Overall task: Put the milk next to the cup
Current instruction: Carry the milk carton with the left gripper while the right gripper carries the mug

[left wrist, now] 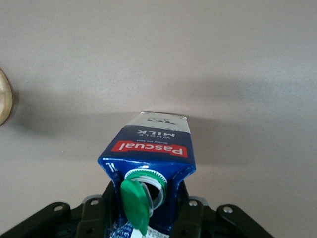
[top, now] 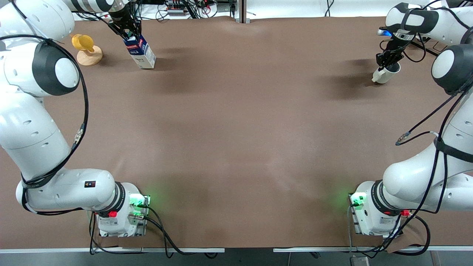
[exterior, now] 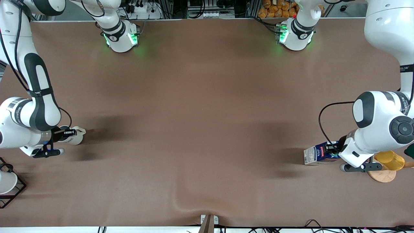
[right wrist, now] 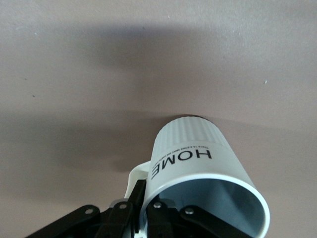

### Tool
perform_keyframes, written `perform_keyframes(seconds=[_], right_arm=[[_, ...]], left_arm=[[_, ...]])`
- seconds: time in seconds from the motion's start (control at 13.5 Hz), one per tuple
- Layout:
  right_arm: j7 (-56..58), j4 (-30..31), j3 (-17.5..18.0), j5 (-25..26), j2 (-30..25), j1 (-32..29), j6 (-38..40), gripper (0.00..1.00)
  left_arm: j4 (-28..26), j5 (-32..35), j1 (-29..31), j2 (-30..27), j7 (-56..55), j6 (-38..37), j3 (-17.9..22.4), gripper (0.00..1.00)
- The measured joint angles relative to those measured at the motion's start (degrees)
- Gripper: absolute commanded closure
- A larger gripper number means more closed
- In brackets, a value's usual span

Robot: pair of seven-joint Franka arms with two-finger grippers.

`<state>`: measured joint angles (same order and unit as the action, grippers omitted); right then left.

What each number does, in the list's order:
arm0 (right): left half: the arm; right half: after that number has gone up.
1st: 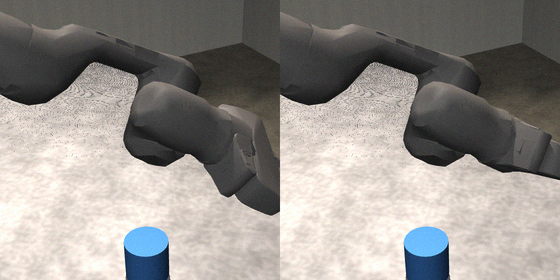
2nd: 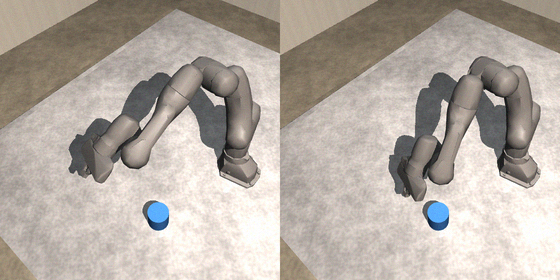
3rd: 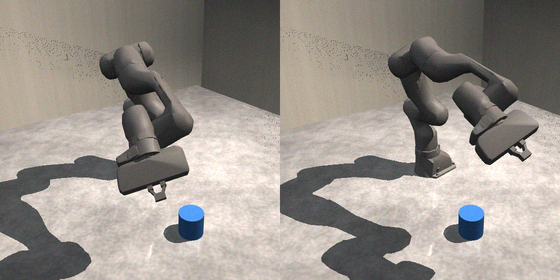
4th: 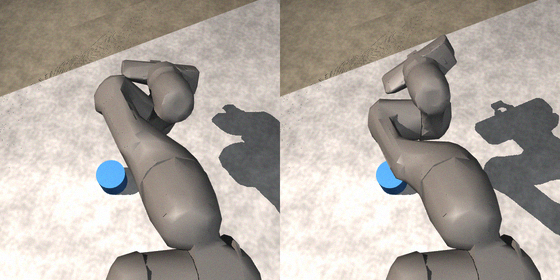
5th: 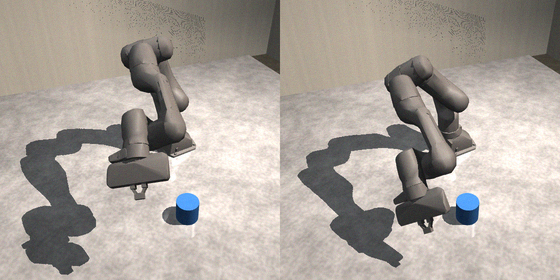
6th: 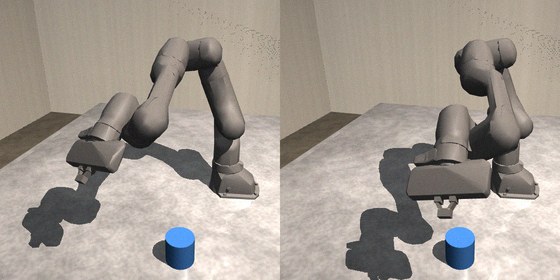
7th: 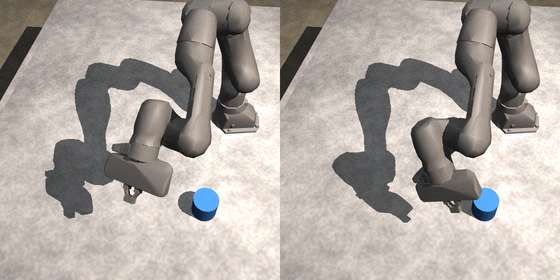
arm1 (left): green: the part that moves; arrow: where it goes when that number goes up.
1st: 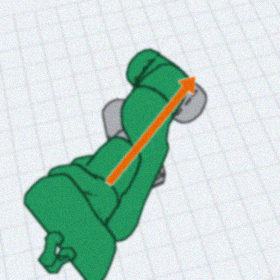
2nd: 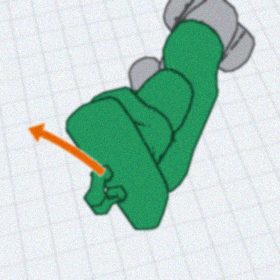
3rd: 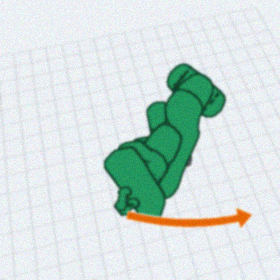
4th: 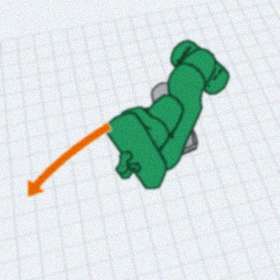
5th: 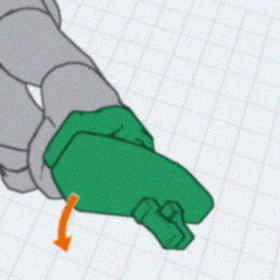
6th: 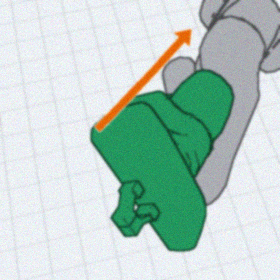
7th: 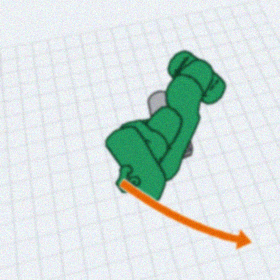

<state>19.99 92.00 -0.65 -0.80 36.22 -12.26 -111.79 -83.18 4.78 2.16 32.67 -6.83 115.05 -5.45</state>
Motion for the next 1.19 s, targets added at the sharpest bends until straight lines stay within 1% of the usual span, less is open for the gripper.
perform_keyframes(seconds=[0.22,0.37,0.52,0.74,0.89,1.04,1.19], right_arm=[[0.0,-1.6,0.7,0.0,-1.2,0.4,2.4,1.00],[0.0,-2.6,1.2,-0.1,-3.4,2.7,5.6,1.00],[-0.1,-3.0,1.6,-1.2,-5.8,7.3,7.7,1.00],[-0.3,-3.0,1.7,-7.9,-6.4,15.1,8.0,1.00],[-0.3,-3.0,1.8,-10.0,-6.2,20.2,7.7,1.00],[-0.3,-3.2,1.9,-10.2,-5.8,25.7,5.0,1.00],[-0.3,-4.2,1.9,-10.2,-4.1,31.5,-1.1,1.00]], left_arm=[[0.6,-0.2,-0.8,-0.7,0.0,-1.5,-0.5,0.53],[0.7,-0.9,-1.2,-2.0,-1.0,-3.2,-1.9,0.53],[0.8,-1.2,-1.5,-3.6,-2.3,-5.1,-3.3,0.52],[0.8,-1.3,-1.6,-5.8,-2.3,-7.7,-5.0,0.53],[0.9,-1.4,-1.6,-7.3,-2.3,-9.1,-6.2,0.50],[0.9,-1.4,-1.6,-8.6,-2.3,-10.6,-7.5,0.50],[0.9,-1.5,-1.5,-9.8,-2.9,-13.0,-9.3,0.50]])
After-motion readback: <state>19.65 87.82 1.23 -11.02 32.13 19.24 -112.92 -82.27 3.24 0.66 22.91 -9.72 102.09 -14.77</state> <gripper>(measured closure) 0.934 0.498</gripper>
